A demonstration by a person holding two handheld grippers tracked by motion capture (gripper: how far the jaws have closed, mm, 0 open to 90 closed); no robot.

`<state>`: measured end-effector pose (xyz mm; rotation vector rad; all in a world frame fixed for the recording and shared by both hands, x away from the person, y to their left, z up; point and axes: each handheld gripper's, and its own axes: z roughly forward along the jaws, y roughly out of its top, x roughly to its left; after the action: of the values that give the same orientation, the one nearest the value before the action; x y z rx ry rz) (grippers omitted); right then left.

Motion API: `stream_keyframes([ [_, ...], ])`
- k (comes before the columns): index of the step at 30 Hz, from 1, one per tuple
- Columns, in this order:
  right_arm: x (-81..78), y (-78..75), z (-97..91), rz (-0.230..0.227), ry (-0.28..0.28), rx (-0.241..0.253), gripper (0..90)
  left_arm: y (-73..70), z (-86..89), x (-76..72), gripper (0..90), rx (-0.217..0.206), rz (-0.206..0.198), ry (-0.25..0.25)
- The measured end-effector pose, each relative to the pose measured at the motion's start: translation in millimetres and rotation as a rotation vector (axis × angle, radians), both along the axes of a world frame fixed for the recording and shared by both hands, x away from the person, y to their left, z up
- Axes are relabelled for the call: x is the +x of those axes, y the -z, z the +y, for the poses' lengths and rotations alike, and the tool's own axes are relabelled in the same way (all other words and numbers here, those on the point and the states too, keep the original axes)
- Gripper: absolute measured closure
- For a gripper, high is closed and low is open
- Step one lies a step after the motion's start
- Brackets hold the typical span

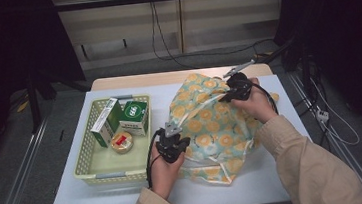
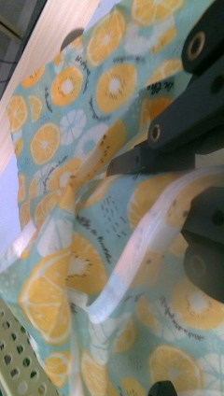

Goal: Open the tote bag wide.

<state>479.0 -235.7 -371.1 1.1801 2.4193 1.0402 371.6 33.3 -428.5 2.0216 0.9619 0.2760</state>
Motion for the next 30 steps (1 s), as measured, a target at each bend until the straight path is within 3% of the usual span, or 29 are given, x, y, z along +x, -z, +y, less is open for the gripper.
stream_keyframes([
  [7, -4.5, -2.2, 12.7, -0.006, -0.031, 0.004, 89.3, -14.9, 5.8, 10.6, 90.0, 0.005, -0.022, -0.05],
  [16, -7.3, -1.5, 9.0, -0.002, -0.021, -0.006, 89.2, -40.0, 21.8, 37.7, 90.0, -0.026, -0.016, -0.141],
  [19, -8.7, -1.5, 8.9, -0.001, -0.023, 0.003, 89.2, -46.3, 20.8, 44.7, 90.0, -0.023, -0.009, -0.146],
  [21, -9.0, -1.4, 8.8, 0.0, -0.023, 0.005, 89.2, -49.7, 20.4, 47.1, 90.0, -0.05, 0.004, -0.156],
  [23, -8.8, -1.1, 8.8, 0.001, -0.02, 0.004, 89.2, -55.4, 21.2, 47.9, 90.0, -0.05, -0.001, -0.134],
  [25, -8.6, -1.2, 8.7, 0.007, -0.019, 0.015, 89.2, -62.3, 23.5, 49.2, 90.0, -0.045, -0.014, -0.133],
  [30, -7.7, -3.4, 10.3, 0.008, -0.02, 0.034, 89.2, -75.5, 36.7, 62.2, 90.0, -0.017, -0.002, -0.157],
])
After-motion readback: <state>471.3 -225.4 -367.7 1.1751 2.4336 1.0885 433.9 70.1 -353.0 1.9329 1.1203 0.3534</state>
